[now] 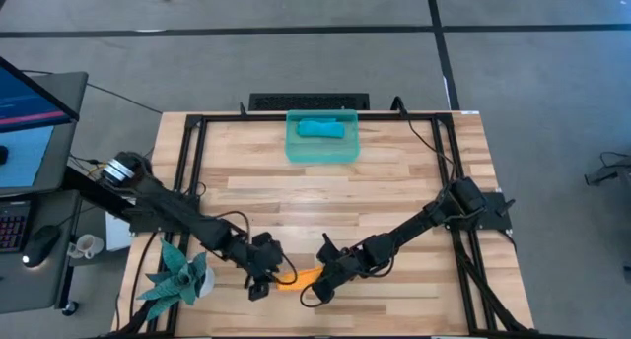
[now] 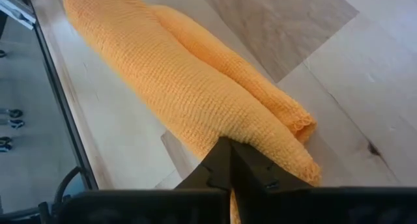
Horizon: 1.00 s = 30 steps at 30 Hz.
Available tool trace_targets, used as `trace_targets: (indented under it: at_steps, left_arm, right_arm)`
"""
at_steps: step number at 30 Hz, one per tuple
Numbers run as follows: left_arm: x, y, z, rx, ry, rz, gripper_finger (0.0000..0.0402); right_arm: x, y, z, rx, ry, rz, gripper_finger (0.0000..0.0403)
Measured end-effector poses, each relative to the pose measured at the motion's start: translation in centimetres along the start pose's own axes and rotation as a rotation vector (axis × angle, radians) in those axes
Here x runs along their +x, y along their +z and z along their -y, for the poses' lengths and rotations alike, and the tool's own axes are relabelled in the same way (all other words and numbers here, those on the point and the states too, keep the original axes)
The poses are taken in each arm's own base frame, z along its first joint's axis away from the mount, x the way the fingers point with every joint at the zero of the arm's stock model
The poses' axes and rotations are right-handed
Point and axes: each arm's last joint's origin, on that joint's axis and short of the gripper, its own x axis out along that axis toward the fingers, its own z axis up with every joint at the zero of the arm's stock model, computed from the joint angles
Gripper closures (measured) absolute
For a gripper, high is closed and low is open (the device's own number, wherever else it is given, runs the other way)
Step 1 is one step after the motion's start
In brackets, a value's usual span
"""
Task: Roll microfiber towels into tight, uniform cylinder then place into a basket
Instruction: Roll the orange microfiber cloth
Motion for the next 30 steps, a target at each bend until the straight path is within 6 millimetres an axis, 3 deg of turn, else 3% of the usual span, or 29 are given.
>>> trace_targets:
  at_steps: [6, 12, 19, 26, 30]
  left_arm:
    - [-1.4, -0.6, 3.0, 0.161, 0.004, 0.214, 0.0278]
    - [2.0, -1.5, 4.2, 0.259, 0.024, 0.306, 0.0278]
    - [5.5, -2.3, 3.3, 0.227, 0.054, 0.278, 0.0278]
    - [5.7, -2.8, 2.0, 0.033, 0.186, 0.251, 0.0278]
    - [6.5, -3.4, 1.5, 0.006, 0.222, 0.210, 0.0278]
  right_arm:
    - [0.0, 0.2, 0.1, 0.003, 0.001, -0.001, 0.0374]
    - [0.0, 0.2, 0.1, 0.005, 0.003, -0.004, 0.0374]
    - [0.0, 0.2, 0.1, 0.005, 0.004, -0.004, 0.0375]
    - [0.0, 0.2, 0.1, 0.006, 0.014, -0.013, 0.0375]
    - [0.1, 0.2, 0.0, 0.006, 0.019, -0.014, 0.0375]
